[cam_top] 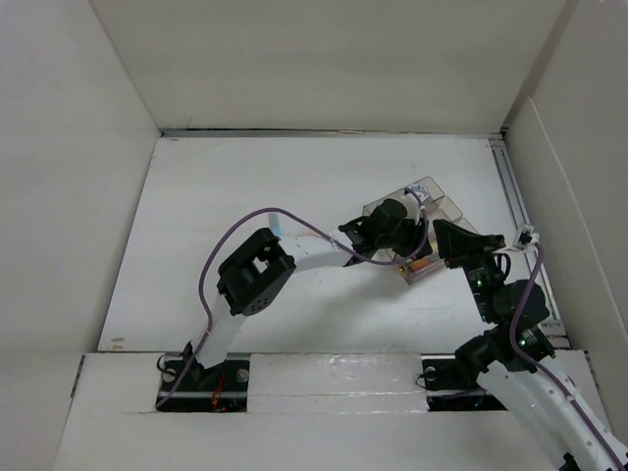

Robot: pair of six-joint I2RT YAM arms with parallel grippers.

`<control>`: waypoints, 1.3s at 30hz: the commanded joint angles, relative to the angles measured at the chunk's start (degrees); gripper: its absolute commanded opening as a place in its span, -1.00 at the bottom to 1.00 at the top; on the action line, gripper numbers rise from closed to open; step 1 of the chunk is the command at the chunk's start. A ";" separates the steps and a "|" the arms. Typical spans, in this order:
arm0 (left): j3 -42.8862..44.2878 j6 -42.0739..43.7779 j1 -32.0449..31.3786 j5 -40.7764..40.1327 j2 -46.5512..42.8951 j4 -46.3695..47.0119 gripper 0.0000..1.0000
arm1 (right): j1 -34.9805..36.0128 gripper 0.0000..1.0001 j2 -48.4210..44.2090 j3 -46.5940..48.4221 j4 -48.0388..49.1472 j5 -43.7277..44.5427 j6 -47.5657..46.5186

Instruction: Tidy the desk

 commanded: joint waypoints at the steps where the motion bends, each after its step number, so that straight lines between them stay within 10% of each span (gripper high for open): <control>1: 3.44 1.53 -0.14 1.62 0.02 -0.59 -0.30 | -0.21 -0.40 0.47 0.32 1.33 -0.25 0.15; 10: -4.10 3.37 -0.14 -7.31 -7.35 2.30 0.02 | -0.21 -0.41 1.00 0.06 1.77 0.81 0.59; 16: -24.10 -2.42 5.82 -15.67 -22.02 13.63 0.02 | -0.21 -0.97 1.52 -0.03 2.55 -0.50 0.41; 20: -36.18 -8.30 12.85 -22.53 -33.26 13.83 0.03 | -0.21 -1.00 4.59 0.41 3.96 -3.32 -0.03; 28: -51.30 -10.87 27.97 -30.55 -44.62 4.06 0.13 | -0.21 -0.41 12.68 1.90 5.98 -7.10 0.50; 39: -49.30 -8.76 29.48 -35.91 -38.05 0.73 0.09 | -0.21 -0.29 14.88 2.34 6.69 -8.77 0.07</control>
